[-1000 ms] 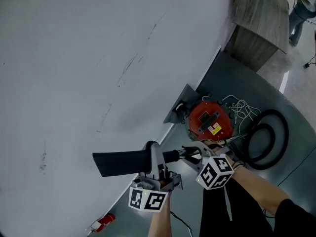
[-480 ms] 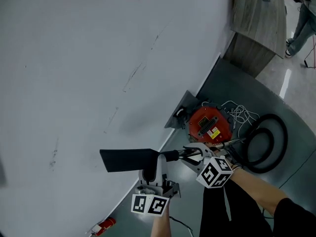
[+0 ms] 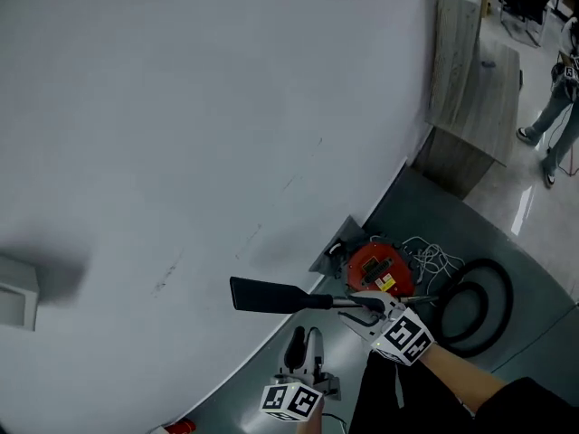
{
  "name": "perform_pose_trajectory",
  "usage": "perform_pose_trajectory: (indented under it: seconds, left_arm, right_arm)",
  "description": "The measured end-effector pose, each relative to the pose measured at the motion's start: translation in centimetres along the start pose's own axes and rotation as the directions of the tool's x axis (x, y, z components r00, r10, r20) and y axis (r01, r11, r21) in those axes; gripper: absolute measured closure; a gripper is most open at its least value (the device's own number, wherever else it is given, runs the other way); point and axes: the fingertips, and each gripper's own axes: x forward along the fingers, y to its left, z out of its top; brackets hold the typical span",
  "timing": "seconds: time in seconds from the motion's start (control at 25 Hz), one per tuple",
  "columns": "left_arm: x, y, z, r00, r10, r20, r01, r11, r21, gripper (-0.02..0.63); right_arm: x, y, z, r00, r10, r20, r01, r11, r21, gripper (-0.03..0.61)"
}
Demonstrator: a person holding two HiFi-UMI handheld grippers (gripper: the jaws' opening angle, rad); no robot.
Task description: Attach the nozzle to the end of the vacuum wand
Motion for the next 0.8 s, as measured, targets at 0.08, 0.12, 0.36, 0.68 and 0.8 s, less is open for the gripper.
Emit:
perform_pose_trajectory:
  seconds: [0.08,0.12,0.36,0.68,0.8]
  left_arm:
    - [-0.1,-1.8,1.6,0.999,-0.026,0.022,0.025,1.000,0.011,0.460]
    - [-0.1,-2.7,2.4,0.999,-0.039,0.031,0.039,0.999,0.020,0.468]
    - [-0.1,-8.2,6.8,0.988,-0.132,0.075,0.122,0.985,0.125,0.543]
    - [-1.0,-13.1,13.2,0.972,-0.188,0.141,0.148,0.956,0.251,0.593]
    - [-1.2,-14.4,15.3,0.971,-0.175,0.164,0.107,0.929,0.353,0.609]
  right_arm:
    - [-1.2,0.4,2.5,0.999,-0.015,0.041,0.014,1.000,0.022,0.419]
    - [-1.7,0.6,3.9,0.998,-0.019,0.062,0.018,0.999,0.029,0.419]
    - [-5.5,2.5,11.3,0.978,-0.051,0.201,0.030,0.994,0.108,0.471]
    - [-8.5,3.9,19.3,0.938,-0.053,0.342,-0.003,0.987,0.160,0.537]
    - [-9.2,4.0,21.7,0.922,-0.065,0.381,-0.003,0.984,0.177,0.551]
